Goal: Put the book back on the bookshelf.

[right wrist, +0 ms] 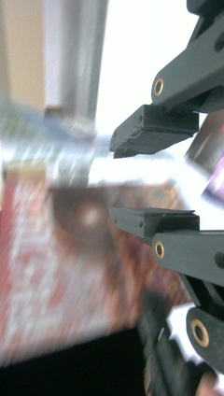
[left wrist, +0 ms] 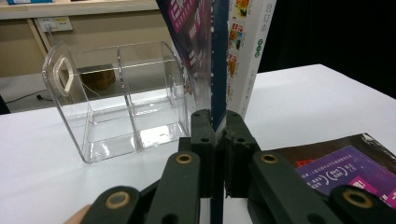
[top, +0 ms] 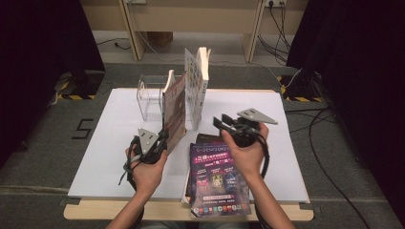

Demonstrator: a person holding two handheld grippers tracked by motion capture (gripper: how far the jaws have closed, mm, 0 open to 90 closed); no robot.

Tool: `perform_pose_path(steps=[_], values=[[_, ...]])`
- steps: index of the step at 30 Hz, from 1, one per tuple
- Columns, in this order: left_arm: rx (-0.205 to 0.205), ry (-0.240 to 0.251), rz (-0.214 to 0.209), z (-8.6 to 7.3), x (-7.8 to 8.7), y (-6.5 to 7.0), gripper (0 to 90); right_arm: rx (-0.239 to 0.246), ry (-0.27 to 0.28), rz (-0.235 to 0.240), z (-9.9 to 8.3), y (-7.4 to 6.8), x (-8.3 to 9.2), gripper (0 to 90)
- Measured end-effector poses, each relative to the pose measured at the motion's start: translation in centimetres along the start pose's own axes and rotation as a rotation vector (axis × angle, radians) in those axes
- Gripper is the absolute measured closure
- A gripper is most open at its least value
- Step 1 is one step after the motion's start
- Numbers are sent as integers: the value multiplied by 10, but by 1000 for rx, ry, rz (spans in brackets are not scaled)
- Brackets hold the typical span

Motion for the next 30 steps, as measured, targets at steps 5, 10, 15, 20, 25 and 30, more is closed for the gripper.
perform_pose_path(steps=[5,10,15,20,25,30], values=[[3,1,-2,2,-1,-4,843,-58,-60,-89,-39,47,16,621],[11,-1,-10,8,-1,-9,844,-129,-95,-152,-82,78,31,621],[36,9,-8,18,-2,-17,845,-153,-109,-174,-105,92,38,622],[32,10,1,24,-1,-26,845,-166,-116,-184,-113,97,39,623],[31,11,7,26,-3,-32,846,-161,-112,-182,-113,97,38,625],[22,17,18,33,-9,-37,846,-165,-119,-184,-114,97,36,625]])
Point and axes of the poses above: each handheld gripper's, and its own axes: x roughly backward along the jaws, z roughly out of its top, y roughly to its right, the point moved 6 cm from there along -x, roughly forward along the jaws, and after that the axes turned 4 degrees about x, right-handed, at the moved point
